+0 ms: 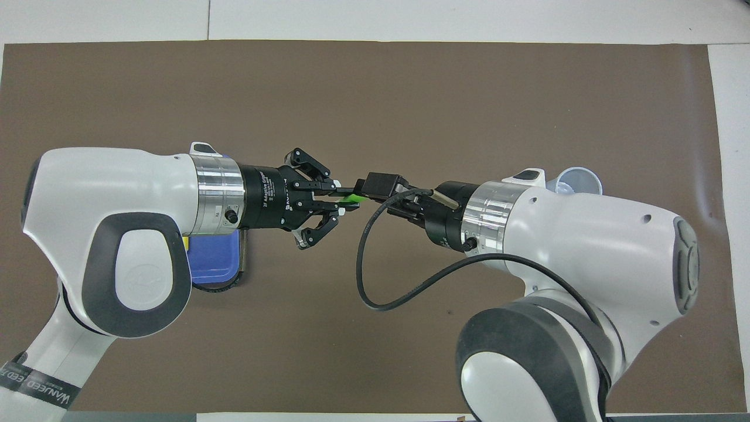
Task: Transfer and insert pens with both arms
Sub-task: 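Hold the green pen out while the right gripper grasps its tip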
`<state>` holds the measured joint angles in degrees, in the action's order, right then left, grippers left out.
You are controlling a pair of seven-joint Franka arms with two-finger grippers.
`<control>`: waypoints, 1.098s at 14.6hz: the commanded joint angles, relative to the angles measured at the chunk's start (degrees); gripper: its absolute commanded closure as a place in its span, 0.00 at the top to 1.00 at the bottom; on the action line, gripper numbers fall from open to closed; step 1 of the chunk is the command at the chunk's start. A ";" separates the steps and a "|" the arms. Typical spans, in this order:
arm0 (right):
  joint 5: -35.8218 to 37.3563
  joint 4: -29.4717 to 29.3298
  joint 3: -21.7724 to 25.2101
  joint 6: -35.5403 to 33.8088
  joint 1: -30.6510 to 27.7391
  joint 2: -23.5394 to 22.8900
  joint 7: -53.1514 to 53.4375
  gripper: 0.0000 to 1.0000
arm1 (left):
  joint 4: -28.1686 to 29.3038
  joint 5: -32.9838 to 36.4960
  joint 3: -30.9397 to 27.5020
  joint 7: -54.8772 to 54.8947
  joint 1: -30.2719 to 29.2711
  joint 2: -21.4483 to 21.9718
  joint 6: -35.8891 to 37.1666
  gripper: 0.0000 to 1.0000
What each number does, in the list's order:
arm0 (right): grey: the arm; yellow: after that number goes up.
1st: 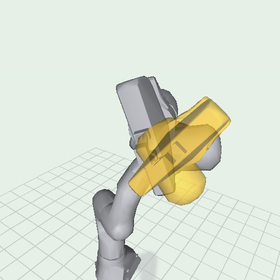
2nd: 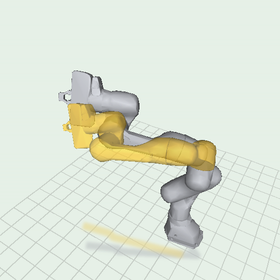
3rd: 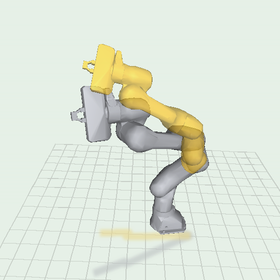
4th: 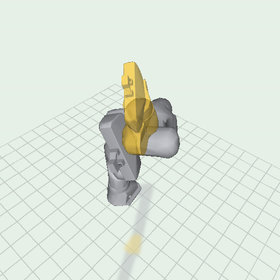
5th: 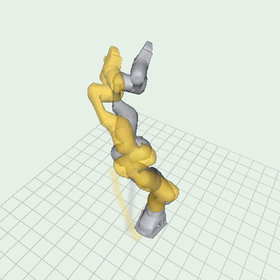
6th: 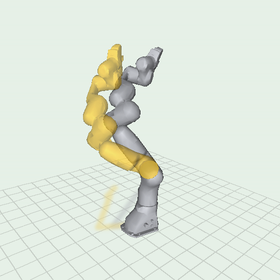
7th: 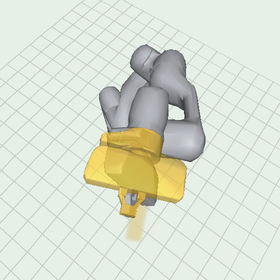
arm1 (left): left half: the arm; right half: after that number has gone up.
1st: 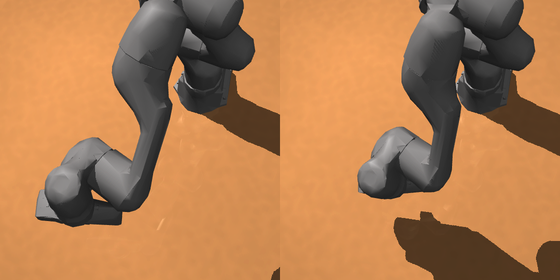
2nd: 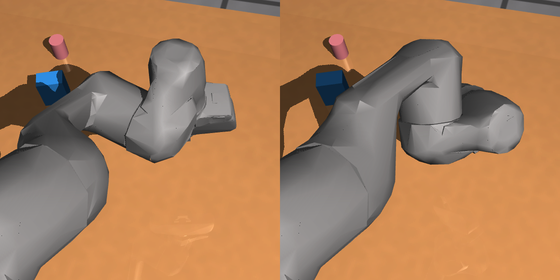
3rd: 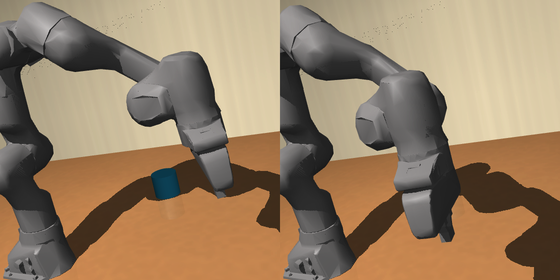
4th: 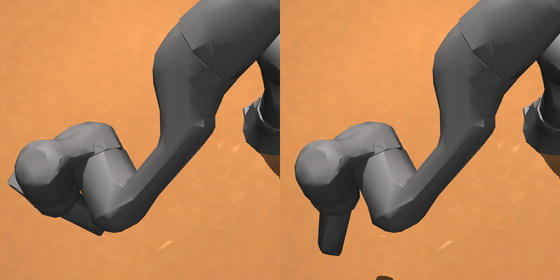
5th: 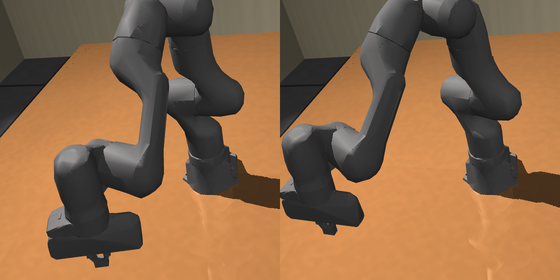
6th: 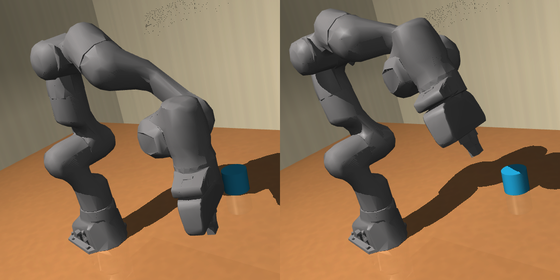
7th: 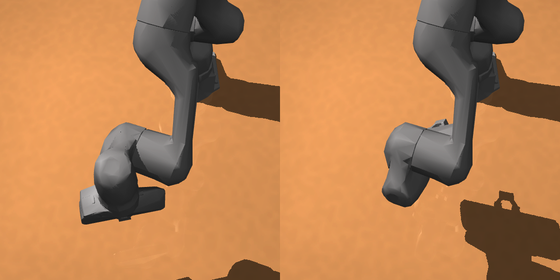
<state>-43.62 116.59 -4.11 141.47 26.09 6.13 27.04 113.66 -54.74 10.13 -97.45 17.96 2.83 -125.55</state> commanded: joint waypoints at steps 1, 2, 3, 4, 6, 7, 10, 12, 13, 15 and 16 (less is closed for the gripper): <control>0.56 -1.19 -0.29 0.91 -0.95 -1.04 -0.85 0.72 | 2.10 -1.16 -0.64 -0.64 1.11 1.92 -1.45 0.00; 0.56 -1.19 -0.29 1.00 -0.95 -1.04 -0.85 0.72 | 2.10 -1.16 -0.64 -0.64 1.11 1.92 -1.45 0.00; 0.56 -1.19 -0.29 1.00 -0.95 -1.04 -0.85 0.69 | 2.18 -1.16 -0.64 -0.64 1.11 1.92 -1.45 0.00; 0.56 -1.19 -0.20 1.09 -1.04 -1.12 -0.93 0.65 | 2.10 -1.16 -0.64 -0.64 1.11 1.92 -1.54 0.00; 0.56 -1.19 -0.29 1.70 -1.22 -1.21 -0.76 0.65 | 2.10 -1.16 -0.64 -0.72 1.11 1.92 -1.54 0.00; 0.56 -1.19 -0.29 1.70 -1.13 -1.13 -0.76 0.65 | 2.10 -1.16 -0.64 -0.81 1.11 2.09 -1.54 0.00; 0.56 -1.10 -0.29 1.61 -1.04 -1.12 -0.76 0.63 | 2.10 -1.16 -0.64 -0.99 1.20 2.10 -2.15 0.00; 0.56 -1.10 -0.29 1.61 -1.04 -1.12 -0.85 0.53 | 2.10 -1.16 -0.64 -1.16 1.20 2.10 -2.24 0.00; 0.56 -1.10 -0.29 1.61 -1.04 -1.12 -0.85 0.52 | 2.10 -1.16 -0.64 -1.25 1.20 2.10 -2.42 0.00; 0.56 -1.01 -0.29 1.61 -1.04 -1.04 -0.85 0.44 | 2.10 -1.16 -0.64 -1.34 1.20 2.10 -2.95 0.00; 0.56 -1.01 -0.29 1.61 -1.04 -1.04 -0.85 0.31 | 2.10 -1.16 -0.64 -1.34 1.20 2.10 -2.95 0.00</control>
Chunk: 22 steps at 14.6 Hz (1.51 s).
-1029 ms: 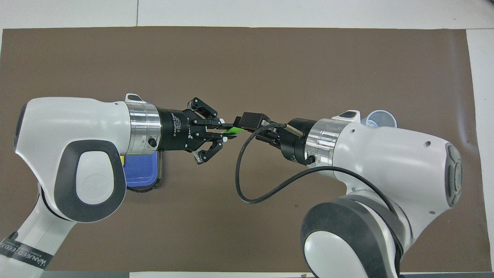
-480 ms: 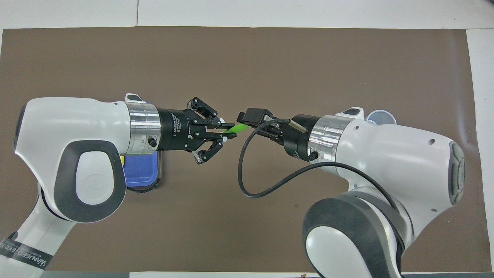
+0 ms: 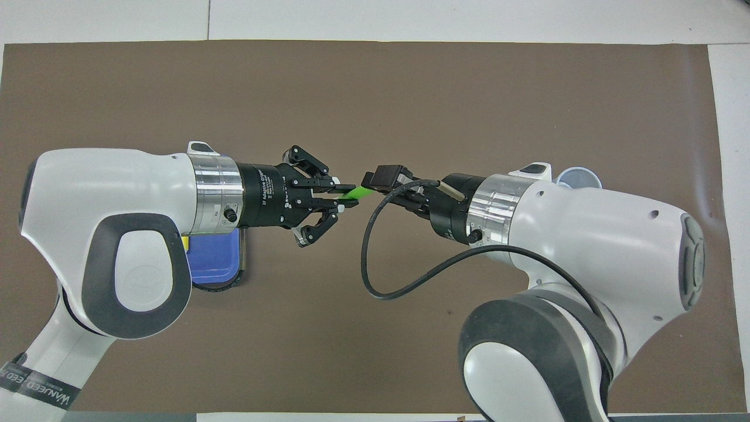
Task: Transfer and insert pens with both arms
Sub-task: 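Open the left gripper while the right gripper pulls the pen away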
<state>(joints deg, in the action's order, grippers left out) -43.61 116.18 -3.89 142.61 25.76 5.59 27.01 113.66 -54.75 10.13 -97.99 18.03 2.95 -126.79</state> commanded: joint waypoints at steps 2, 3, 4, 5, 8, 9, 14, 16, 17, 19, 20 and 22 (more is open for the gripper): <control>0.54 -0.61 -0.51 0.39 -0.72 -0.49 -0.38 0.11 | 2.09 -1.15 -0.64 -0.97 1.13 1.89 -2.23 0.00; 0.45 -0.43 -0.51 0.21 -0.80 -0.40 -0.38 0.02 | 2.09 -1.15 -0.55 -0.97 1.30 1.89 -2.32 0.00; 0.37 -0.26 -0.51 0.21 -0.80 -0.32 -0.38 0.00 | 2.09 -1.15 -0.64 -0.97 2.26 1.97 -2.41 0.00; 0.19 -0.26 -0.51 0.13 -0.80 -0.23 -0.38 0.00 | 2.09 -1.15 -0.64 -1.06 2.53 1.89 -3.02 0.00; 0.19 -0.17 -0.51 -0.14 -0.80 -0.14 -0.38 0.00 | 2.00 -0.98 -0.73 -1.06 3.32 1.80 -4.17 0.93; 0.19 -0.17 -0.51 -0.31 -0.80 -0.14 -0.73 0.00 | 2.00 -0.98 -0.73 -1.49 3.32 1.89 -4.08 1.00; 0.98 -0.08 -0.33 -3.29 -0.89 0.12 -1.78 0.00 | 2.09 -0.54 -0.90 -0.71 2.36 1.89 -3.38 1.00; 2.81 -0.08 -0.25 -6.71 -1.94 0.65 -3.71 0.00 | 2.09 -0.27 -0.90 0.69 0.96 1.89 -3.20 1.00; 4.65 -0.17 -0.25 -8.73 -3.08 0.83 -5.29 0.00 | 2.18 -0.19 -0.99 1.65 0.51 1.89 -2.94 1.00; 7.82 -0.60 -0.16 -12.52 -5.54 1.00 -10.20 0.00 | 2.53 2.78 -0.99 3.50 -0.54 1.89 -2.59 1.00; 8.97 -0.78 -0.07 -14.79 -6.59 1.18 -11.70 0.00 | 2.62 6.72 -0.99 4.29 -0.72 1.89 -2.59 1.00; 15.53 -1.31 0.10 -18.93 -7.48 2.05 -12.07 0.00 | 3.31 9.83 -0.99 9.63 -1.85 1.97 -2.41 1.00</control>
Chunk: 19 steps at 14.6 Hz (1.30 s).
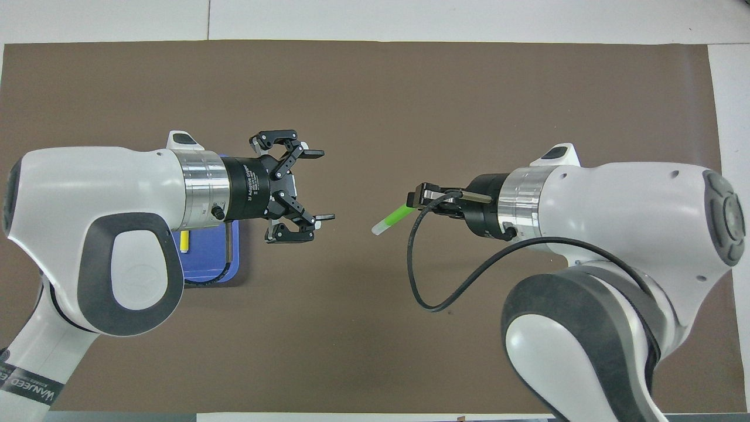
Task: Transfer and insert pens with both arms
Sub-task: 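Open the left gripper while the right gripper pulls the pen away, then insert the green pen into the clear cup with the right gripper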
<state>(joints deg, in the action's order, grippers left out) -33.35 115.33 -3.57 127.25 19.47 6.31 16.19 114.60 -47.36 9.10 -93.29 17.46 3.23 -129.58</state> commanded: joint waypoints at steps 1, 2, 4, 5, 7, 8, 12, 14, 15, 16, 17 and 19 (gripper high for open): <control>9.84 -1.58 -0.21 -5.51 -1.80 1.34 -1.42 0.00 | 2.56 2.53 0.04 8.36 -2.34 1.78 1.25 1.00; 14.33 -3.42 -0.21 -8.92 -2.76 0.82 -1.51 0.00 | 2.56 2.80 -0.05 11.87 -4.52 1.78 3.35 1.00; 22.85 -6.07 -0.38 -12.54 -3.82 0.20 -5.00 0.00 | 2.47 4.72 -0.05 19.95 -8.39 2.21 7.48 1.00; 25.85 -7.30 -0.30 -13.25 -4.09 -0.41 -7.73 0.00 | 2.47 5.69 0.04 23.56 -9.80 2.13 9.16 1.00; 31.84 -8.71 -0.30 -13.61 -7.93 -1.29 -15.79 0.00 | 2.56 7.89 0.04 30.77 -13.23 2.04 12.06 1.00; 32.56 -8.71 -0.30 -13.18 -10.39 -1.38 -21.15 0.00 | 2.47 9.37 0.04 33.50 -14.38 2.04 13.03 1.00; 36.06 -8.63 -0.21 -11.33 -16.65 -4.63 -33.40 0.00 | 2.91 15.00 0.04 43.78 -18.60 1.16 15.67 1.00; 37.22 -8.54 -0.21 -10.98 -17.10 -7.44 -33.50 0.00 | 3.43 18.77 0.04 51.85 -20.79 0.73 16.64 1.00; 37.22 -8.54 -0.21 -10.54 -17.10 -8.32 -33.24 0.00 | 3.70 21.49 0.04 56.94 -21.76 0.20 16.90 1.00; 37.31 -8.02 -0.21 -9.32 -17.36 -8.59 -33.33 0.00 | 3.70 23.61 0.04 61.26 -23.16 -0.41 17.17 1.00; 37.75 -7.40 -0.21 -8.00 -18.06 -8.68 -33.76 0.00 | 3.70 25.89 0.04 65.30 -23.79 -0.86 17.00 1.00; 38.19 -5.56 -0.30 -6.06 -18.85 -9.03 -35.08 0.00 | 3.70 32.13 0.04 74.97 -24.32 -2.96 16.38 1.00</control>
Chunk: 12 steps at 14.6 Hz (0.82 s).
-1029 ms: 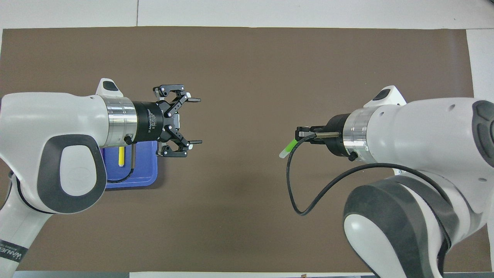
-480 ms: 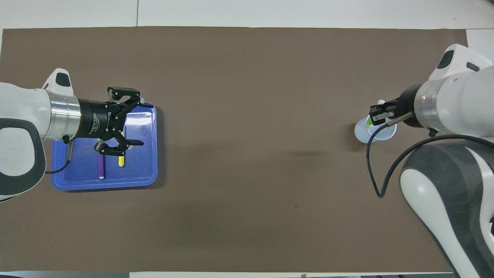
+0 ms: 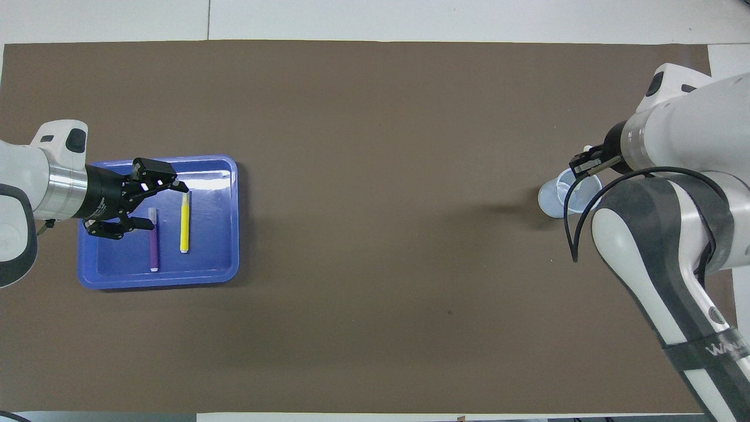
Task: Transfer and insert pens with both arms
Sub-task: 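Insert the green pen into the clear cup with the right gripper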
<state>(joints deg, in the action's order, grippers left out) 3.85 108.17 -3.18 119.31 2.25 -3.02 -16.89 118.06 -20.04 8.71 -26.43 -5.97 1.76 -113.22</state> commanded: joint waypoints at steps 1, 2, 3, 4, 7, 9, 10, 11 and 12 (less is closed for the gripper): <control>0.98 2.48 -0.68 1.98 -1.55 0.29 -1.92 0.00 | 0.24 7.53 0.43 12.76 -1.41 -2.63 -0.50 1.00; 0.98 3.09 -0.60 1.98 -1.54 0.29 -1.92 0.00 | 0.15 10.26 0.43 17.51 -1.85 -3.77 -1.29 1.00; 0.98 3.97 -0.68 1.98 -1.63 0.29 -1.92 0.00 | 0.24 12.46 0.43 21.91 -2.63 -4.39 -2.43 1.00; 0.98 4.94 -0.68 2.68 -1.63 0.38 -1.83 0.00 | 0.68 13.44 0.43 25.78 -3.34 -5.61 -4.01 1.00; 0.98 9.06 -0.60 7.59 -1.90 1.43 -1.66 0.00 | 5.14 17.56 0.43 33.88 -3.79 -6.68 -10.68 1.00; 1.07 9.87 -0.60 8.83 -1.98 0.91 -1.83 0.00 | 7.26 19.07 0.43 35.74 -3.79 -7.73 -14.90 1.00; 1.07 10.22 -0.60 9.53 -1.98 0.82 -2.01 0.06 | 7.53 19.07 0.43 37.14 -3.87 -8.34 -15.53 1.00; 1.07 10.22 -0.60 9.54 -1.90 0.82 -2.01 0.11 | 7.54 19.07 0.34 39.07 -4.22 -8.78 -15.71 1.00; 1.07 10.57 -0.60 9.71 -1.90 0.82 -2.01 0.15 | 7.62 19.16 0.34 39.70 -4.66 -9.05 -15.80 0.97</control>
<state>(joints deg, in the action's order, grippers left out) 3.90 116.84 -3.14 127.56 1.29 -3.45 -17.71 124.69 -2.25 8.84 10.66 -9.54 -7.33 -127.39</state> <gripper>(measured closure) 0.815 0.000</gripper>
